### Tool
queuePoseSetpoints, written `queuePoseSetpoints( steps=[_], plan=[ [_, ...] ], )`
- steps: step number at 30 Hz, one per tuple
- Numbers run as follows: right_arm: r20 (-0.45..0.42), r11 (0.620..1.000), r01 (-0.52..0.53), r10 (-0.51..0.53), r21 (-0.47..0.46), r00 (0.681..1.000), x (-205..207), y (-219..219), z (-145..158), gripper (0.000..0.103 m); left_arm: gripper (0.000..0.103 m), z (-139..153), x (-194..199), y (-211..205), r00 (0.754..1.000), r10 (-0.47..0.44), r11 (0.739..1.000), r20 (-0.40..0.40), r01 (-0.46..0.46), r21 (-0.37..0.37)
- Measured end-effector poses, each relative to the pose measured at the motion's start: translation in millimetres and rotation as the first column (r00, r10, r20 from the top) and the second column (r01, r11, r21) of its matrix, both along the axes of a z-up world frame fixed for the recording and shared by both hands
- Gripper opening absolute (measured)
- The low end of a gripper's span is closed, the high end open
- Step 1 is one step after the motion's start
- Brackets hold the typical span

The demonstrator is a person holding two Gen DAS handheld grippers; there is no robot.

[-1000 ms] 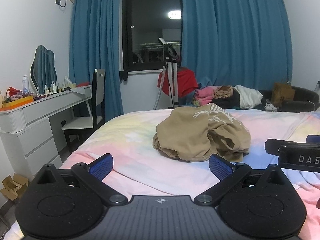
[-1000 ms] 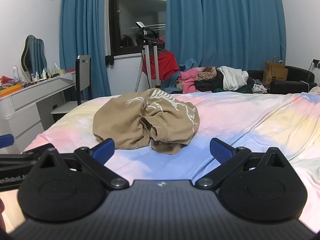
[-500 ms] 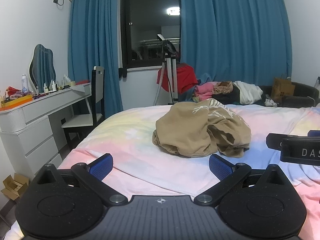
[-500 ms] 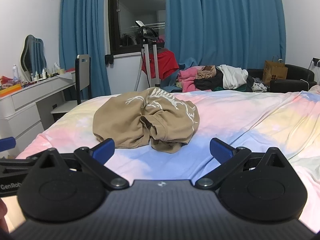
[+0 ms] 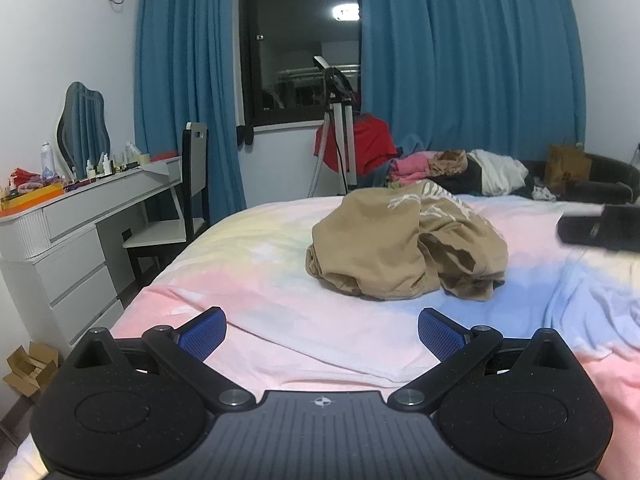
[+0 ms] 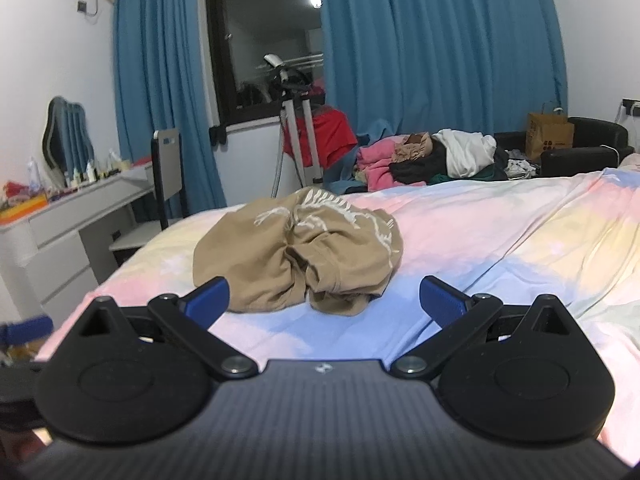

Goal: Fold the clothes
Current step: 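Move both grippers toward the crumpled tan T-shirt on the bed, then grasp the tan T-shirt edge with the left gripper and lift it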

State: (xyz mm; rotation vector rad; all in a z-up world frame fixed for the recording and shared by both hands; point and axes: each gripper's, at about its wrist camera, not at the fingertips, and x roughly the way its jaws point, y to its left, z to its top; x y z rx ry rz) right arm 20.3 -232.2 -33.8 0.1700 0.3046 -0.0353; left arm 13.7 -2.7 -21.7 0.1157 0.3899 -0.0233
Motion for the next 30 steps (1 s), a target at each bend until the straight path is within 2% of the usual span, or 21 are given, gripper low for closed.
queuePoseSetpoints(
  steps=[4, 8, 11, 14, 16, 18, 21, 23, 24, 25, 26, 28, 29, 30],
  plan=[
    [0.041, 1.0, 0.023, -0.023, 0.0, 0.999, -2.9, -7.1, 2.3, 0.103, 0.102, -6.6, 14.4, -9.1, 1.0, -0.019, 0.999, -0.008, 0.019, 0.049],
    [0.069, 0.999, 0.046, -0.046, 0.003, 0.997, -4.4, -16.4, 2.7, 0.103, 0.099, -17.9, 43.8, -25.9, 0.996, -0.061, 0.991, -0.069, 0.069, 0.119],
    [0.087, 0.998, 0.05, -0.052, 0.033, 0.995, -3.1, -23.4, 2.5, 0.103, 0.099, -25.4, 65.9, -34.4, 0.99, -0.098, 0.987, -0.099, 0.109, 0.117],
    [0.116, 0.996, 0.054, -0.062, 0.067, 0.991, -1.6, -30.5, 2.3, 0.103, 0.096, -35.1, 89.4, -50.1, 0.985, -0.134, 0.974, -0.108, 0.152, 0.17],
    [0.128, 0.995, 0.063, -0.073, 0.081, 0.989, 1.4, -34.5, 1.6, 0.103, 0.091, -43.6, 106.9, -64.7, 0.978, -0.166, 0.954, -0.124, 0.192, 0.231],
    [0.126, 0.993, 0.078, -0.089, 0.089, 0.988, 6.1, -40.0, -2.6, 0.103, 0.087, -54.6, 124.8, -81.9, 0.973, -0.19, 0.919, -0.133, 0.224, 0.324],
    [0.075, 0.987, 0.093, -0.103, 0.128, 0.992, 16.7, -50.6, -12.8, 0.103, 0.083, -70.7, 149.4, -100.8, 0.963, -0.24, 0.867, -0.119, 0.268, 0.419],
    [0.04, 0.983, 0.105, -0.112, 0.15, 0.993, 25.3, -55.7, -19.4, 0.103, 0.078, -83.2, 166.6, -111.6, 0.971, -0.219, 0.829, -0.092, 0.235, 0.507],
    [0.027, 0.982, 0.112, -0.117, 0.156, 0.993, 29.7, -57.2, -22.3, 0.103, 0.069, -87.9, 176.6, -115.0, 0.978, -0.193, 0.818, -0.084, 0.207, 0.537],
    [0.021, 0.981, 0.116, -0.121, 0.154, 0.992, 33.9, -57.5, -24.9, 0.103, 0.059, -90.6, 185.8, -115.5, 0.982, -0.17, 0.824, -0.083, 0.188, 0.535],
    [0.019, 0.982, 0.119, -0.123, 0.148, 0.992, 38.4, -57.2, -27.2, 0.103, 0.053, -93.2, 195.0, -115.9, 0.986, -0.147, 0.83, -0.083, 0.168, 0.532],
    [0.017, 0.984, 0.121, -0.124, 0.127, 0.992, 46.7, -55.6, -32.5, 0.103, 0.027, -91.9, 204.4, -110.6, 0.988, -0.133, 0.857, -0.078, 0.154, 0.491],
    [0.012, 0.986, 0.123, -0.125, 0.116, 0.992, 50.6, -54.7, -35.6, 0.103, 0.021, -90.3, 207.2, -106.4, 0.989, -0.131, 0.875, -0.069, 0.148, 0.461],
    [0.006, 0.987, 0.125, -0.126, 0.106, 0.992, 54.6, -54.0, -38.7, 0.103, 0.009, -88.4, 207.7, -102.2, 0.99, -0.129, 0.887, -0.057, 0.141, 0.439]
  ],
)
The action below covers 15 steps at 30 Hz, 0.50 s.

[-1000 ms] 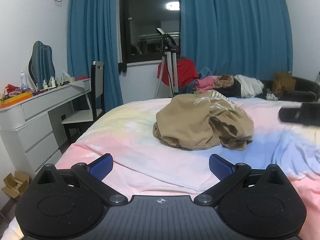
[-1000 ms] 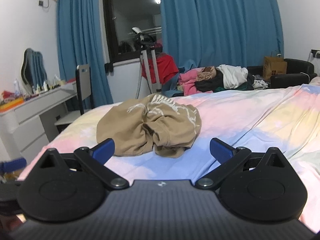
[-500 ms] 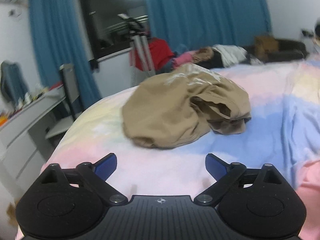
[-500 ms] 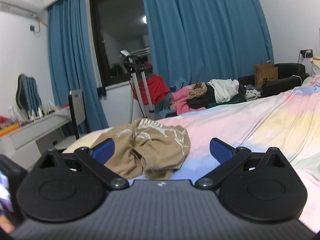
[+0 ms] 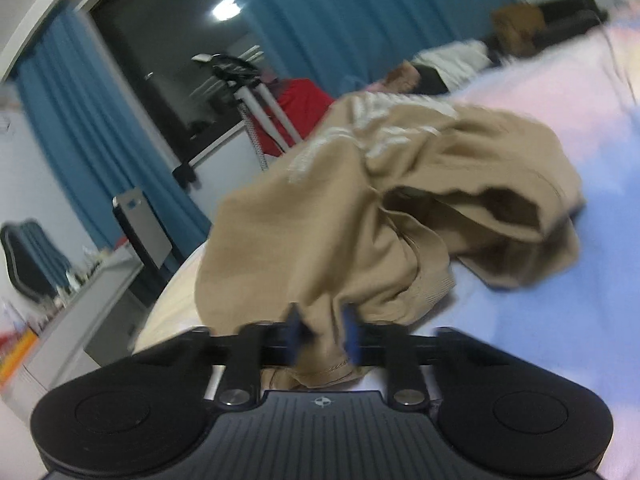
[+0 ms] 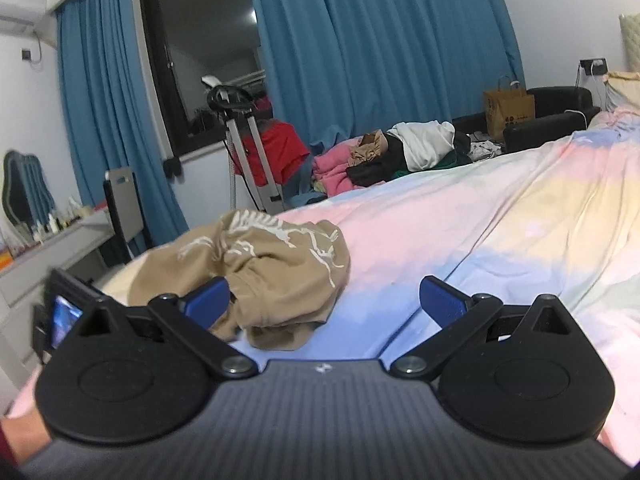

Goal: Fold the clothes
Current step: 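Grasp the tan T-shirt edge with the left gripper and lift it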

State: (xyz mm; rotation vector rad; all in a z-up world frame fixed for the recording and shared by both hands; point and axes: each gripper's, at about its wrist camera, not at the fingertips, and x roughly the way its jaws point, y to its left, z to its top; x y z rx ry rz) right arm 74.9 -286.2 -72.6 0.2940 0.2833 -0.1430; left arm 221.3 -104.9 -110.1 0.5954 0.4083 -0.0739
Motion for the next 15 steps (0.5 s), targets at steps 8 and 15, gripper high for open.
queuePoseSetpoints(
  steps=[8, 15],
  plan=[
    [0.019, 1.0, 0.006, -0.006, -0.018, 1.0, 9.6, 4.8, -7.7, 0.103, 0.003, 74.1, -55.4, 56.8, 0.995, -0.058, 0.959, 0.08, 0.078, -0.272],
    [0.042, 0.995, -0.021, 0.025, -0.101, 0.999, 0.1, 14.2, -3.3, 0.103, 0.002, 144.3, -128.8, 105.0, 0.988, -0.101, 0.919, 0.118, 0.138, -0.369]
  ],
)
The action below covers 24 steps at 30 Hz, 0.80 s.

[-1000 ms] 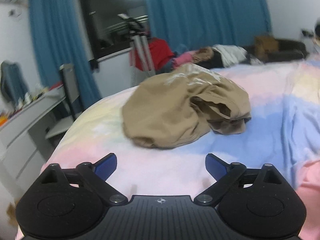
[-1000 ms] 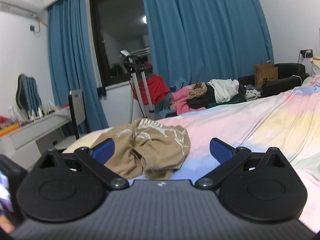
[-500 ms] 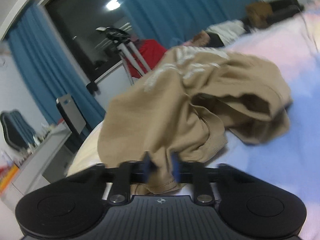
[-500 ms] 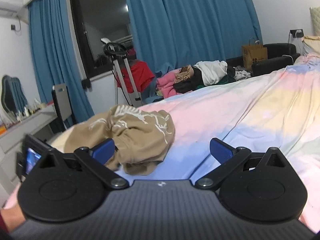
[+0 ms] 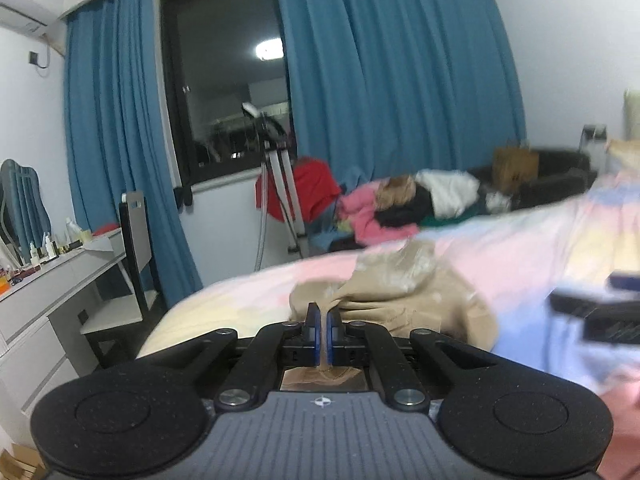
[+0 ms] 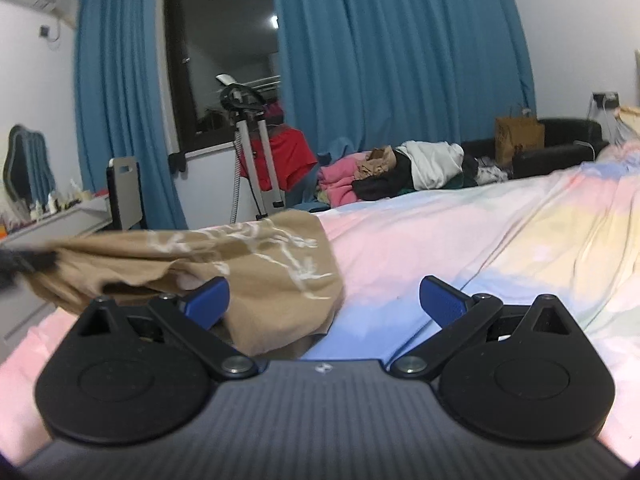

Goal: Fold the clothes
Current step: 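Grasp the tan T-shirt edge with the left gripper and lift it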

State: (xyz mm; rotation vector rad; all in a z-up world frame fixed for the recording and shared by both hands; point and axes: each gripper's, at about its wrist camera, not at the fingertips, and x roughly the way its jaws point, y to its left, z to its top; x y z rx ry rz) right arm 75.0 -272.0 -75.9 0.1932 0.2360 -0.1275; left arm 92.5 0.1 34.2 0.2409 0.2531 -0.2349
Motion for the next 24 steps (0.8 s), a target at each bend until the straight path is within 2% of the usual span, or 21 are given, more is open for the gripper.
queuePoseSetpoints(
  steps=[2, 6, 10, 13, 19, 22, 24],
  plan=[
    [-0.004, 1.0, -0.01, 0.01, -0.011, 1.0, -4.7, 3.1, 2.8, 0.103, 0.002, 16.4, -25.4, 13.4, 1.0, -0.017, 0.998, 0.027, 0.018, -0.057],
    [-0.006, 0.998, -0.057, 0.057, 0.005, 0.998, -19.4, 11.5, 13.1, 0.103, 0.002, 30.0, -66.0, 38.1, 0.998, -0.044, 0.99, 0.051, 0.05, -0.131],
    [-0.039, 0.982, -0.176, 0.179, 0.064, 0.983, -32.1, 29.6, 14.8, 0.103, 0.002, 19.0, -82.4, 67.8, 0.999, -0.012, 0.977, 0.052, 0.023, -0.212],
    [-0.11, 0.964, -0.262, 0.266, 0.05, 0.958, -30.6, 58.6, 4.6, 0.103, 0.003, 10.2, -80.0, 92.7, 0.999, 0.03, 0.953, 0.014, -0.024, -0.302],
    [-0.275, 0.931, -0.364, 0.342, -0.032, 0.899, 10.4, 111.4, -27.0, 0.103, 0.003, -3.3, -76.2, 112.1, 0.997, 0.072, 0.948, -0.006, -0.07, -0.311],
    [-0.34, 0.937, -0.349, 0.334, 0.017, 0.879, 36.7, 115.3, -44.4, 0.103, 0.003, -8.0, -72.5, 114.2, 0.996, 0.088, 0.947, -0.005, -0.085, -0.309],
    [-0.371, 0.951, -0.305, 0.298, 0.042, 0.879, 50.6, 112.0, -53.9, 0.103, 0.003, -12.2, -64.5, 115.0, 0.993, 0.114, 0.946, -0.019, -0.114, -0.304]
  ],
)
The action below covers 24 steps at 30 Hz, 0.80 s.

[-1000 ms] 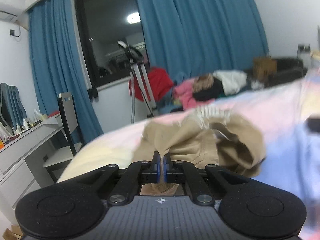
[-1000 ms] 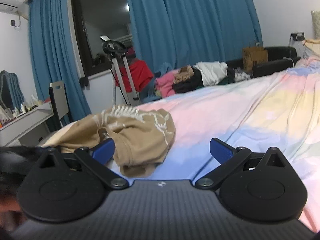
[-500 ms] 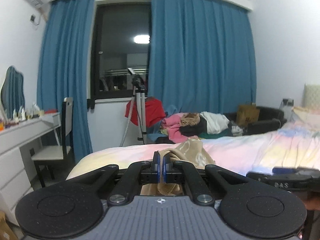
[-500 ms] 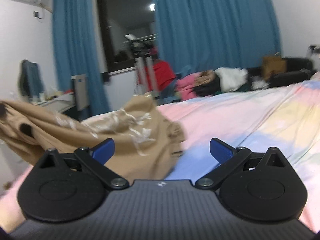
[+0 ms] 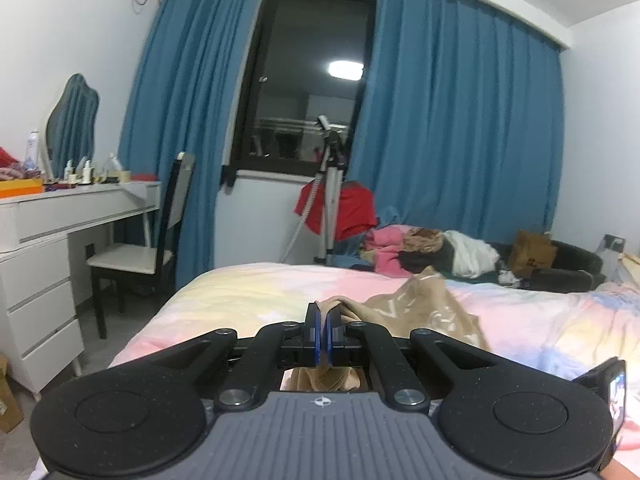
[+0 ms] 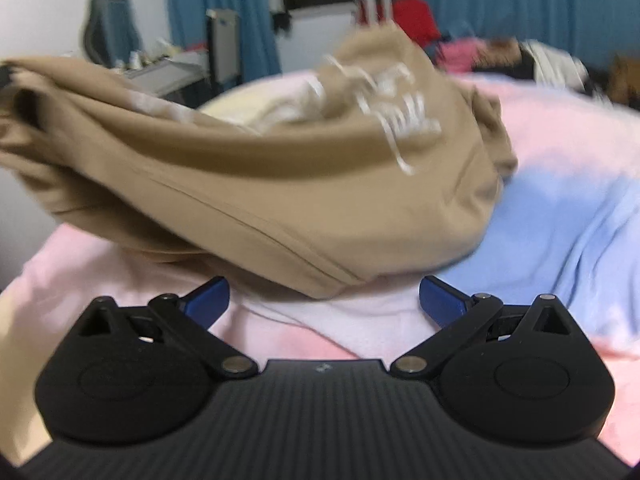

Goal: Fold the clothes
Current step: 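Grasp the tan T-shirt edge with the left gripper and lift it, then grasp the shirt fabric with the right gripper while the left gripper holds its edge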

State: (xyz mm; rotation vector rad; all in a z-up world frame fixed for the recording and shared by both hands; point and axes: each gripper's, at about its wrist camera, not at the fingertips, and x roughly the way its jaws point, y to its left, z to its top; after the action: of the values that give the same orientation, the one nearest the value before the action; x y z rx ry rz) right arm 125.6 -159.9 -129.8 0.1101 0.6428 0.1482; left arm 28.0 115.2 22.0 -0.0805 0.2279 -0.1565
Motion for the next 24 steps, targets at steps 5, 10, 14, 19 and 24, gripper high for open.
queuePoseSetpoints(
  steps=[5, 10, 14, 19, 24],
  plan=[
    [0.055, 0.983, 0.176, -0.178, 0.042, 0.982, -3.2, -31.3, 12.8, 0.103, 0.003, -12.8, 21.9, 2.4, 0.997, 0.054, 0.997, -0.048, -0.052, 0.053],
    [0.131, 0.944, 0.298, -0.316, 0.141, 0.94, -7.4, -66.5, 27.7, 0.103, 0.003, -24.2, 41.3, -3.7, 0.991, 0.012, 0.998, -0.132, -0.004, 0.059],
    [0.007, 0.951, 0.261, -0.266, 0.167, 0.964, 11.0, -73.6, 8.2, 0.103, 0.003, -32.6, 51.7, -12.3, 0.984, 0.015, 0.996, -0.177, 0.0, 0.085],
    [-0.05, 0.958, 0.247, -0.242, 0.144, 0.969, 16.1, -72.2, -3.0, 0.063, 0.007, -42.4, 59.9, -12.8, 0.973, 0.045, 0.991, -0.226, -0.014, 0.135],
    [0.029, 0.956, 0.255, -0.262, 0.147, 0.965, 2.4, -73.0, 10.0, 0.034, 0.022, -40.0, 52.7, -22.4, 0.974, 0.038, 0.979, -0.225, 0.009, 0.204]
  ],
)
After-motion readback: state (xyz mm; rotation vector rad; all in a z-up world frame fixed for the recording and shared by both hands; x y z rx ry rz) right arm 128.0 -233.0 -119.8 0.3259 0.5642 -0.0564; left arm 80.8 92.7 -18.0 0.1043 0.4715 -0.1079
